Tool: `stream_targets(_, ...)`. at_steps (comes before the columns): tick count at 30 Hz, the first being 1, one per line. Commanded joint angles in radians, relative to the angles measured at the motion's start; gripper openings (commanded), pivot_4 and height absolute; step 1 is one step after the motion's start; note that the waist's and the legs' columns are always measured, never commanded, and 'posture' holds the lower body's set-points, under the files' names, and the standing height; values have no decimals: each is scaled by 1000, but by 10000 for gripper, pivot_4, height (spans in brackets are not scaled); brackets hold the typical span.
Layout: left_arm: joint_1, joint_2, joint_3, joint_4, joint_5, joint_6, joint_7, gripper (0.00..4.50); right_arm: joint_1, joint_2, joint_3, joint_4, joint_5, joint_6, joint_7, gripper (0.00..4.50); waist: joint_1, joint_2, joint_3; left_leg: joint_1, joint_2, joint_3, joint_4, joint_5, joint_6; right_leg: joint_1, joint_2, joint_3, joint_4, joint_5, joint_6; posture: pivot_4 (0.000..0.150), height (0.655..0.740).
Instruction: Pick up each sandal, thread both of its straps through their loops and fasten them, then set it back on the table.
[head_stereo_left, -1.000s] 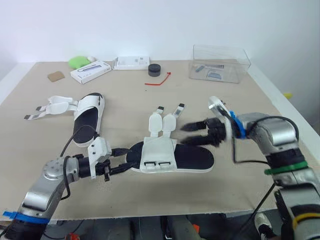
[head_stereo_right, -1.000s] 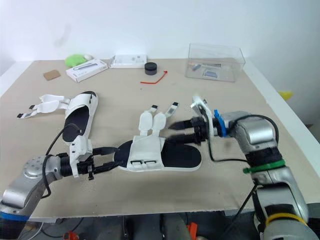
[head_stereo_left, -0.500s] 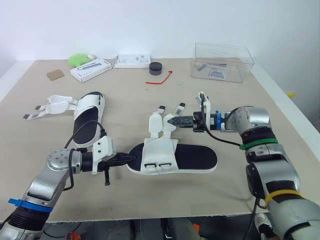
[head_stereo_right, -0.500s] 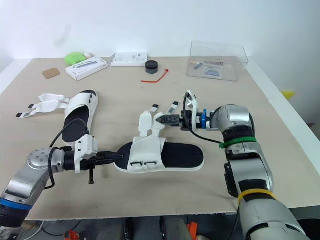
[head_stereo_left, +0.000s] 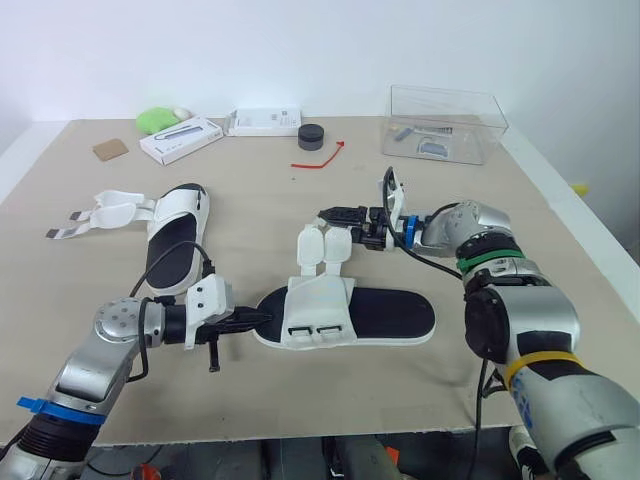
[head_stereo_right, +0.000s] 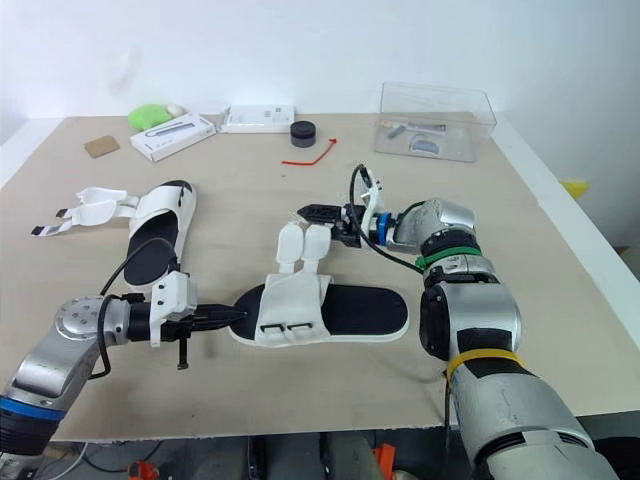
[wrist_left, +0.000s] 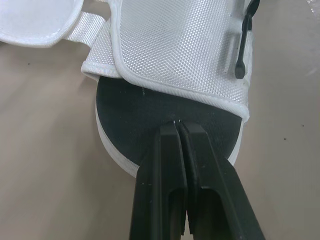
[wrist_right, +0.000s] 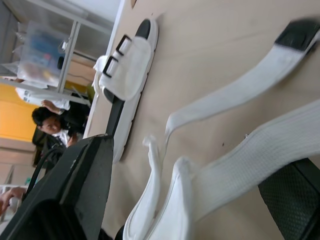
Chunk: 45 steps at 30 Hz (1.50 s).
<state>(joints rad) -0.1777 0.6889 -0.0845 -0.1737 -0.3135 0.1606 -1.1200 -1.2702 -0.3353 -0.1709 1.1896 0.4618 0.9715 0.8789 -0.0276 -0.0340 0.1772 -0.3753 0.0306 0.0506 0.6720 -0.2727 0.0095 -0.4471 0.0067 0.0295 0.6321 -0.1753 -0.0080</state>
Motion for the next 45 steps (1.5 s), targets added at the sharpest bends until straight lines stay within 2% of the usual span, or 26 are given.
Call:
stream_targets(1,12,1,-5,-21,7,-14,4,1072,-46,-1,-43,20,-14,-61,-22,45000,0,0,0,0,0,0,0,0,0,0,0,1,0,0,0,1500,7400)
stream_targets(7,24,1,-3,-30,4,-15,11,1072,-64,2,-81,55,-27,-117,-61,45000,-3,0,0,0,0,0,0,0,0,0,0,1,0,0,0,1500,7400)
stream_targets(9,25,-1,-5,-30,6,-17,14,0,-69,8,-93,60,-28,-142,-72,39690,-4,0,0,0,0,0,0,0,0,0,0,2,0,0,0,1500,7400)
stream_targets(10,25,-2,-5,-30,6,-17,16,0,-70,11,-90,60,-35,-151,-61,38708,-5,0,0,0,0,0,0,0,0,0,0,2,0,0,0,1500,7400)
stream_targets(11,25,-2,-5,-31,6,-17,18,0,-71,14,-86,58,-44,-161,-47,34807,-5,0,0,0,0,0,0,0,0,-1,0,2,0,0,0,1500,7400)
stream_targets(13,27,-2,-5,-31,5,-17,20,0,-68,18,-65,51,-69,-185,-12,23400,-6,0,0,0,0,0,0,0,0,-1,0,3,0,0,1,1500,7400)
stream_targets(15,30,0,-3,-30,6,-19,21,0,-61,22,-32,36,-104,-229,48,18187,-6,0,0,0,0,0,0,0,0,-1,0,3,0,0,1,1500,7400)
stream_targets(16,31,0,-3,-29,6,-20,21,0,-57,23,-16,26,-119,-256,81,13537,-7,0,0,0,0,0,0,0,0,-1,0,3,0,0,1,1500,7400)
stream_targets(17,32,1,-3,-29,6,-21,22,0,-54,25,-6,19,-128,-277,108,10964,-7,0,0,0,0,0,0,0,0,-1,0,4,0,1,1,1500,7400)
stream_targets(19,35,0,-5,-31,7,-22,23,0,-35,26,52,-23,-177,-384,200,1837,-9,0,0,0,0,1,0,0,0,-2,0,4,0,1,2,1500,7400)
stream_targets(21,37,0,-6,-32,6,-22,23,0,3,20,134,-92,-242,-543,312,1837,-10,0,0,0,0,1,-1,0,0,-3,0,4,0,1,2,1500,7400)
stream_targets(25,37,-1,-10,-32,8,-23,21,0,166,7,244,-347,-330,-1075,429,1837,-10,0,0,0,0,0,-1,-1,-1,-3,0,4,0,0,3,1500,7400)
stream_targets(28,33,-2,-10,-29,8,-24,21,0,271,-13,286,-486,-339,-1423,515,1837,-12,0,0,-1,-1,1,-1,-2,-1,-4,-2,5,1,0,4,1500,7400)
stream_targets(31,31,-3,-12,-24,9,-27,21,0,334,-71,377,-538,-389,-1833,590,1837,-14,0,0,-1,-1,2,-1,-2,-2,-4,-5,6,1,0,4,1500,7400)
stream_targets(35,28,-6,-20,-24,6,-24,18,0,342,-147,505,-513,-485,-2283,551,1837,-15,0,0,2,-2,4,-1,-2,-2,-2,-7,6,1,1,5,1500,7400)
stream_targets(39,23,-7,-28,-22,6,-22,14,0,307,-172,537,-434,-615,-2475,438,1837,-17,0,0,10,-2,5,-1,-1,-2,4,-7,9,1,0,6,1500,7400)
stream_targets(45,7,-6,-34,-7,5,-25,10,0,269,-195,547,-377,-761,-2541,293,1837,-18,0,0,17,-2,13,-1,1,-1,7,-6,16,4,-3,6,1500,7400)
